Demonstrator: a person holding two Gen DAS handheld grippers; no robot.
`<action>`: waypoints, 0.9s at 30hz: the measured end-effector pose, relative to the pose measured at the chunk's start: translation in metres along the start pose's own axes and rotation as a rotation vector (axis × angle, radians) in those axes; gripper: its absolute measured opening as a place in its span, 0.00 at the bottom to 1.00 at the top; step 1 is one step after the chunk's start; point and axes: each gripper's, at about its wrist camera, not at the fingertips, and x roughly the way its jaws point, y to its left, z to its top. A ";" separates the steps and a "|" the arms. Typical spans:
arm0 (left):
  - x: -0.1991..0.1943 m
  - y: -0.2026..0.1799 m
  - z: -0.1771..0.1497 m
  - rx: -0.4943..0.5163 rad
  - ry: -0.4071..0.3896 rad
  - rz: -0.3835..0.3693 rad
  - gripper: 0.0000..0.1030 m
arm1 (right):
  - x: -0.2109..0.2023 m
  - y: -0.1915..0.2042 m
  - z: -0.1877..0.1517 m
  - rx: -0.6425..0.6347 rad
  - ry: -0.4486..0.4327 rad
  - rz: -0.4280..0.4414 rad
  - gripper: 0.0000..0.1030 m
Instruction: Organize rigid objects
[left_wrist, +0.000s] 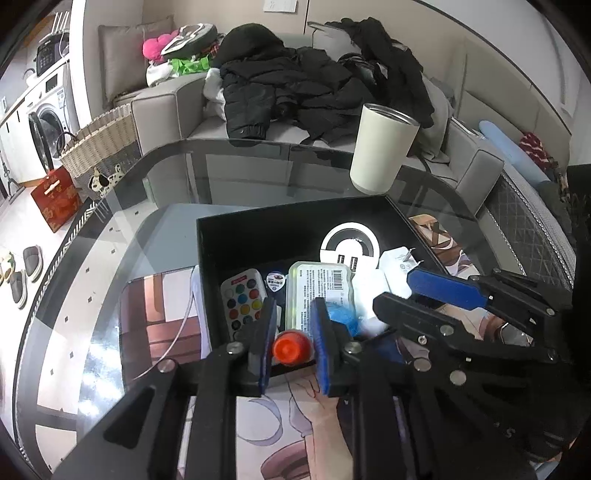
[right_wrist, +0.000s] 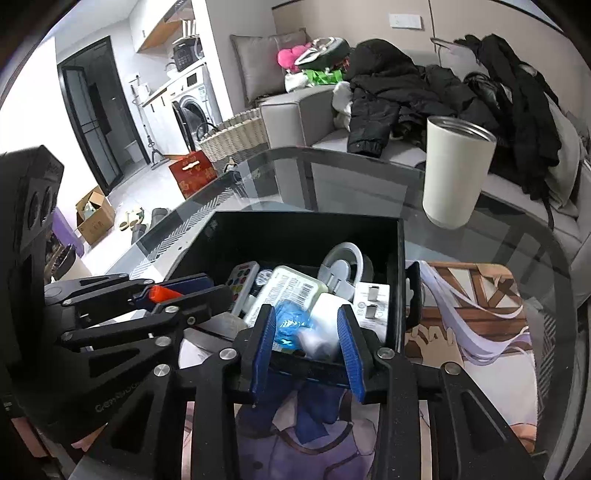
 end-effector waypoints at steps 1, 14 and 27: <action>-0.001 0.000 0.000 -0.003 -0.002 0.007 0.22 | -0.001 0.001 0.000 -0.003 -0.001 0.004 0.35; -0.033 -0.001 -0.008 -0.006 -0.155 0.161 0.46 | -0.033 0.005 -0.002 0.003 -0.083 0.006 0.51; -0.101 -0.011 -0.034 -0.029 -0.440 0.243 0.86 | -0.114 0.013 -0.023 0.022 -0.398 -0.009 0.88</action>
